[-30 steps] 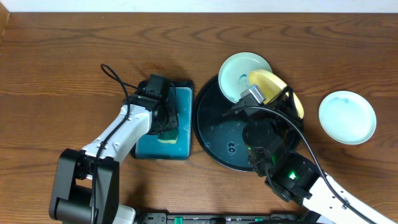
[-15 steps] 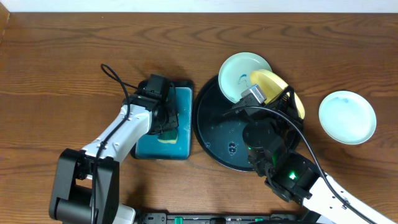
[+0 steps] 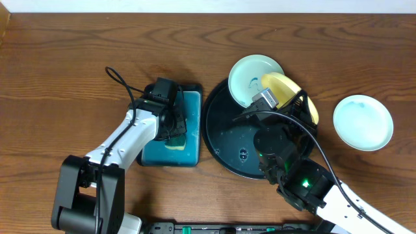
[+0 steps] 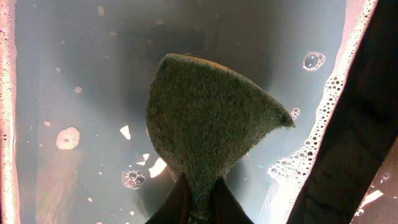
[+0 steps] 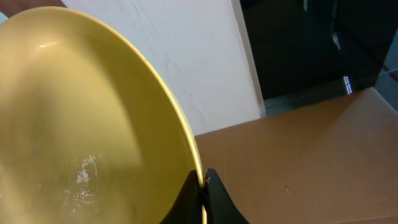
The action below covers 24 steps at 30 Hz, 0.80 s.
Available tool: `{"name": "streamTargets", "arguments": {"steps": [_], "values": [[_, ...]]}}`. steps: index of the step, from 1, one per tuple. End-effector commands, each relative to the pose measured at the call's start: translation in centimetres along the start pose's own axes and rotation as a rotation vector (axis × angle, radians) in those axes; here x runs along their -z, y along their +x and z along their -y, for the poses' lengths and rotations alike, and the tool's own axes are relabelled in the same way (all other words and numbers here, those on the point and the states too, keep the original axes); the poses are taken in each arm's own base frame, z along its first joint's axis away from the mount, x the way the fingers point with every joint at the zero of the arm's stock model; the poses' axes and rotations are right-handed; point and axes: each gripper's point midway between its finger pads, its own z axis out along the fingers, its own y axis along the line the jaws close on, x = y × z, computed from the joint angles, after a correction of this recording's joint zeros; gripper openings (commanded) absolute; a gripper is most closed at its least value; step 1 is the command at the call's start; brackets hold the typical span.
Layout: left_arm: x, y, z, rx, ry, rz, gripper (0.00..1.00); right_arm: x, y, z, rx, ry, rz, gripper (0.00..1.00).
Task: Clean dirty plates on tray and stack at the side
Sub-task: 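Hold the yellow plate tilted over the black tray to drain, then carry the yellow plate rightward and set it on the light blue plate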
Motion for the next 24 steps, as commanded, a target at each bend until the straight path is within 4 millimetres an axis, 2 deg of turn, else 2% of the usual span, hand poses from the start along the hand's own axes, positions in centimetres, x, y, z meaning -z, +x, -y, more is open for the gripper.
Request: {"name": "streamTargets", "arguments": {"steps": [1, 9, 12, 15, 18, 21, 24], "values": [[-0.3, 0.2, -0.4, -0.014, -0.014, -0.008, 0.07, 0.3, -0.3, 1.0, -0.027, 0.016, 0.001, 0.01], [-0.3, 0.2, -0.4, -0.014, -0.014, -0.008, 0.08, 0.3, -0.3, 1.0, -0.058, 0.016, 0.000, 0.01], [-0.3, 0.2, -0.4, -0.014, -0.014, -0.008, 0.08, -0.2, 0.3, 1.1, -0.217, 0.024, -0.020, 0.01], [-0.3, 0.2, -0.4, -0.014, -0.014, -0.008, 0.07, -1.1, 1.8, 0.5, -0.405, 0.018, -0.066, 0.01], [-0.3, 0.2, -0.4, -0.015, -0.014, -0.008, 0.07, -1.9, 3.7, -2.2, -0.566, -0.088, -0.124, 0.01], [-0.3, 0.1, -0.4, -0.024, -0.016, -0.002, 0.08, -2.4, 6.3, -6.2, -0.731, -0.265, -0.254, 0.01], [-0.2, -0.6, -1.2, -0.047, -0.067, 0.034, 0.08, -2.9, 8.6, -8.0, -0.886, -0.330, -0.396, 0.01]]}}
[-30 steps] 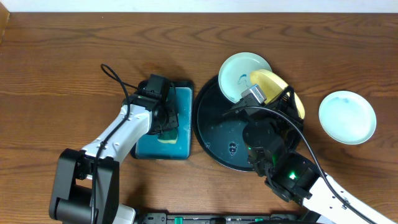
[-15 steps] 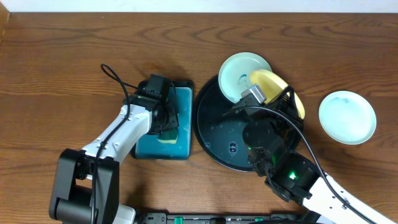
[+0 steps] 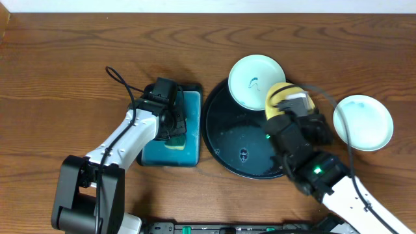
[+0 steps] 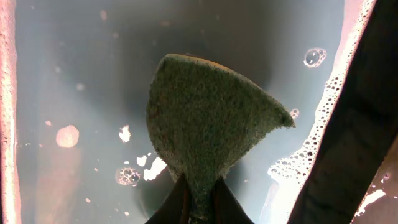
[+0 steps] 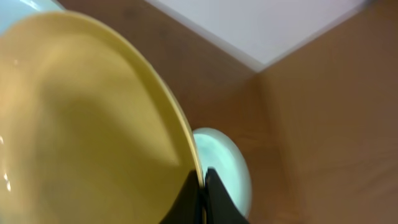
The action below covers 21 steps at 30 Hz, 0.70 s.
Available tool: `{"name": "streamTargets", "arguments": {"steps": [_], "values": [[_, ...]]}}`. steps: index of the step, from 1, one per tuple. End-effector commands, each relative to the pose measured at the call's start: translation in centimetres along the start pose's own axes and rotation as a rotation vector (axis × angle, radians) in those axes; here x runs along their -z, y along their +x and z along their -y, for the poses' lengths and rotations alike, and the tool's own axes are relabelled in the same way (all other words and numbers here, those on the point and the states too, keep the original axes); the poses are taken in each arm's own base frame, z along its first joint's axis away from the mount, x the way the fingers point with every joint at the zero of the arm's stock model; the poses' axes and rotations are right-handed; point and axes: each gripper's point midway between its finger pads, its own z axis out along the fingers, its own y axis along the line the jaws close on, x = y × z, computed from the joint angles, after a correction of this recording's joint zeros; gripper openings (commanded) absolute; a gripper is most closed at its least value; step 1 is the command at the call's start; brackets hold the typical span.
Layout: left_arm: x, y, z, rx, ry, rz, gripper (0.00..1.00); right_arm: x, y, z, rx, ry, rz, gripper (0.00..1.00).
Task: Clean dirty plates on tray and stack at the side
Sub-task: 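Carry the yellow plate rightward and set it on the light blue plate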
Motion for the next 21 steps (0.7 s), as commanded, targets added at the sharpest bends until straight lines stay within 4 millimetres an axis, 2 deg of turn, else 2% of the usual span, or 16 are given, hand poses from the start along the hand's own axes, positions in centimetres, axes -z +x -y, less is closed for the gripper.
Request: {"name": "streamTargets", "arguments": {"steps": [1, 5, 8, 10, 17, 21], "values": [[-0.2, -0.7, -1.7, -0.035, -0.096, 0.043, 0.07, -1.4, 1.5, -1.6, -0.428, -0.144, -0.127, 0.01], [-0.4, -1.1, -2.6, -0.053, -0.145, 0.077, 0.08, -2.6, 2.8, -1.4, -0.548, -0.187, -0.215, 0.01], [-1.5, -0.3, -3.0, -0.052, -0.139, 0.072, 0.07, -3.4, 5.0, -0.2, -0.708, -0.145, -0.323, 0.01], [-2.1, 0.4, -3.4, -0.052, -0.141, 0.066, 0.07, -3.8, 6.0, 0.5, -0.754, -0.118, -0.364, 0.01], [-3.3, 1.9, -4.2, -0.052, -0.149, 0.049, 0.08, -4.5, 7.9, 1.8, -0.833, -0.083, -0.442, 0.01], [-3.0, 1.7, -3.3, -0.066, -0.105, 0.048, 0.08, -5.1, 8.3, 2.4, -0.914, -0.084, -0.468, 0.01]]}}
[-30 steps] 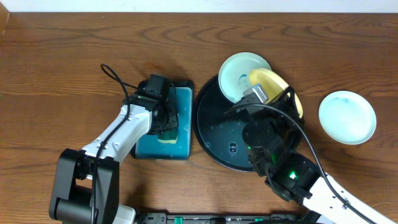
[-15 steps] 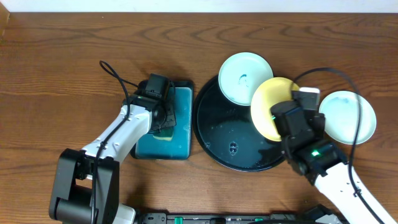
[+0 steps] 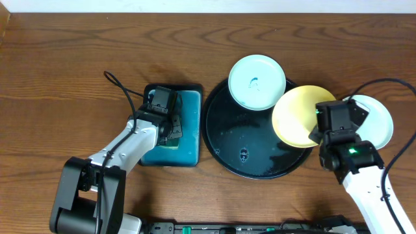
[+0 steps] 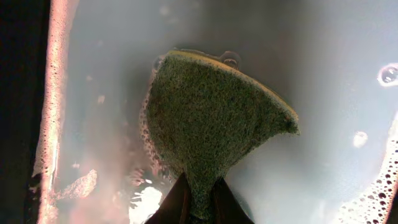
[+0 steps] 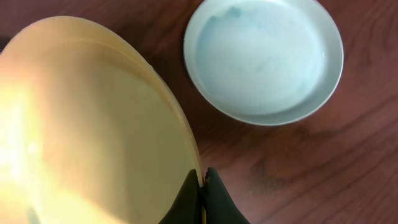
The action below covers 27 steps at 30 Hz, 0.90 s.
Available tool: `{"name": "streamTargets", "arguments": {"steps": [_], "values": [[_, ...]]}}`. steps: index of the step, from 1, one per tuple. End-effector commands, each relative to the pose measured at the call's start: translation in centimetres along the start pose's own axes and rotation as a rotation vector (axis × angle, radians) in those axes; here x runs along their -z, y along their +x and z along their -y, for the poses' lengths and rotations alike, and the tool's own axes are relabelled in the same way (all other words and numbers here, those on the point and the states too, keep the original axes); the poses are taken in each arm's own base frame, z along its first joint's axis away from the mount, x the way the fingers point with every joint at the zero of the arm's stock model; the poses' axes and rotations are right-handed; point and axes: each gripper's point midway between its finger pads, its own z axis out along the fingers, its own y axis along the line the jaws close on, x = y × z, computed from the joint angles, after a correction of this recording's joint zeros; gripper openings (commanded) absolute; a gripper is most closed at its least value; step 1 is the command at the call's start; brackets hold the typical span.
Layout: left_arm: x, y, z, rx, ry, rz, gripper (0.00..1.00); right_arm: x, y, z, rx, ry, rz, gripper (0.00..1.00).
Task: Clean dirty plates on tray and stack at the side
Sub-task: 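Carry the yellow plate rightward and set it on the light blue plate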
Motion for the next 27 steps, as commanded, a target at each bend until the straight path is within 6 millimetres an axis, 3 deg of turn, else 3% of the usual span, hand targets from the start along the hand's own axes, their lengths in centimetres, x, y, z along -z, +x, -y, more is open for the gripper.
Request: {"name": "streamTargets", "arguments": {"steps": [1, 7, 12, 19, 27], "values": [[-0.6, 2.2, -0.3, -0.045, 0.009, -0.072, 0.08, -0.4, -0.7, 0.3, -0.124, -0.028, -0.026, 0.01], [2.8, -0.7, 1.3, -0.100, 0.084, 0.039, 0.07, -1.6, -2.2, 2.9, -0.273, -0.023, -0.048, 0.01], [4.4, -1.6, 1.6, -0.098, 0.107, 0.095, 0.07, -2.4, -3.7, 6.3, -0.382, 0.027, -0.032, 0.01], [3.5, -0.9, 1.4, -0.094, 0.097, 0.068, 0.07, -2.9, -4.6, 12.3, -0.536, 0.154, -0.005, 0.01], [1.1, 0.4, 1.0, -0.097, 0.068, -0.005, 0.07, -3.7, -4.5, 16.7, -0.647, 0.256, -0.002, 0.01]]}}
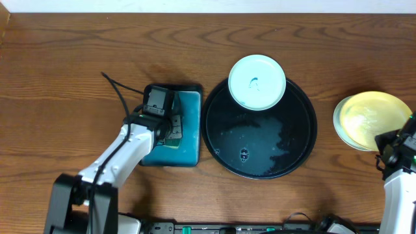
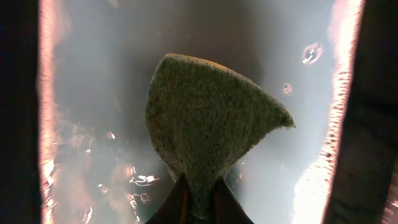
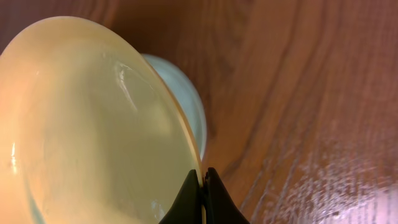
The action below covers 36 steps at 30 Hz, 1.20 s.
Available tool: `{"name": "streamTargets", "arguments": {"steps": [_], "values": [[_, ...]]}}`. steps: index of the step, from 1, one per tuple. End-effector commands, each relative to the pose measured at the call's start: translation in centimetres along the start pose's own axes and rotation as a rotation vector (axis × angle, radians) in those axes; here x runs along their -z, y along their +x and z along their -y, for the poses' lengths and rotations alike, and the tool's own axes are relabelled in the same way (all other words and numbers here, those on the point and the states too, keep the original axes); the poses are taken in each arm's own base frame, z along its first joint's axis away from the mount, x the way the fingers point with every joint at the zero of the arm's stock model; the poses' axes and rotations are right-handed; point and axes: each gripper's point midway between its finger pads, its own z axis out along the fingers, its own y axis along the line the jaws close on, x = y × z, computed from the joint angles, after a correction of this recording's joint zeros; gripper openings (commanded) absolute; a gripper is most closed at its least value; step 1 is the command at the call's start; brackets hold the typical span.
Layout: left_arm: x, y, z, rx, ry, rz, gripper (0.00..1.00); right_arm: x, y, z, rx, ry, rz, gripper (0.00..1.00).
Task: Clean dirty plates on tray and stack at the side
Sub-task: 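Carry the yellow plate rightward and set it on the light blue plate, then move right gripper back to the white plate's rim on the tray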
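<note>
The yellow plate (image 1: pixel 372 119) now lies over the pale blue plate (image 1: pixel 339 122) on the table at the far right, my right gripper (image 3: pixel 202 180) shut on its rim. Only a sliver of that pale blue plate (image 3: pixel 189 102) shows past the yellow plate (image 3: pixel 87 130). A second pale blue plate (image 1: pixel 257 82) with a dark smear rests on the back edge of the round black tray (image 1: pixel 260 140). My left gripper (image 2: pixel 198 196) is shut on a green sponge (image 2: pixel 208 118) over the soapy water of the teal basin (image 1: pixel 188 140).
Drops of water lie on the black tray's floor (image 1: pixel 244 155). Foam lines the basin walls (image 2: pixel 339 93). Bare wooden table (image 1: pixel 97 52) stretches to the left and back; a cable (image 1: pixel 117 91) loops off the left arm.
My right gripper carried the yellow plate from the tray's right edge to over the pale blue plate at the far right. The left gripper shifted slightly in the basin, sponge still held.
First my right gripper held the yellow plate tilted over the tray's back right while the left held the sponge in the basin. The plate then stood further right, then at the tray's right edge, and now rests on the side plate.
</note>
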Motion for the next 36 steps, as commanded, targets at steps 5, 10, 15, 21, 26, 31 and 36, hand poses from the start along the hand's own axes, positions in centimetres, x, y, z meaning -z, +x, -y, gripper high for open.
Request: {"name": "streamTargets", "arguments": {"steps": [5, 10, 15, 21, 26, 31, 36], "values": [[-2.4, 1.5, -0.5, -0.017, -0.022, -0.072, 0.07, -2.6, -1.3, 1.5, -0.054, 0.067, -0.007, 0.01], [-2.6, 1.6, -0.4, -0.017, -0.020, -0.081, 0.08, -4.8, -0.8, 0.1, -0.023, 0.026, -0.048, 0.01], [-1.0, 0.8, -0.2, -0.017, -0.009, -0.047, 0.07, -6.4, 0.0, -0.9, 0.025, -0.013, -0.095, 0.01], [3.4, -1.6, 0.7, -0.017, 0.027, 0.056, 0.08, -7.4, 1.0, -1.8, 0.089, -0.058, -0.144, 0.26], [5.7, -2.1, 0.9, -0.017, 0.047, 0.114, 0.07, -6.8, 1.9, -5.4, 0.156, -0.255, -0.197, 0.44], [4.3, -1.4, 0.6, 0.020, 0.031, 0.065, 0.07, -3.5, 4.6, -11.9, 0.321, -0.619, -0.277, 0.45], [1.2, 0.2, 0.0, 0.040, -0.009, -0.043, 0.07, 0.8, 9.3, -16.3, 0.551, -0.881, -0.359, 0.44]]}}
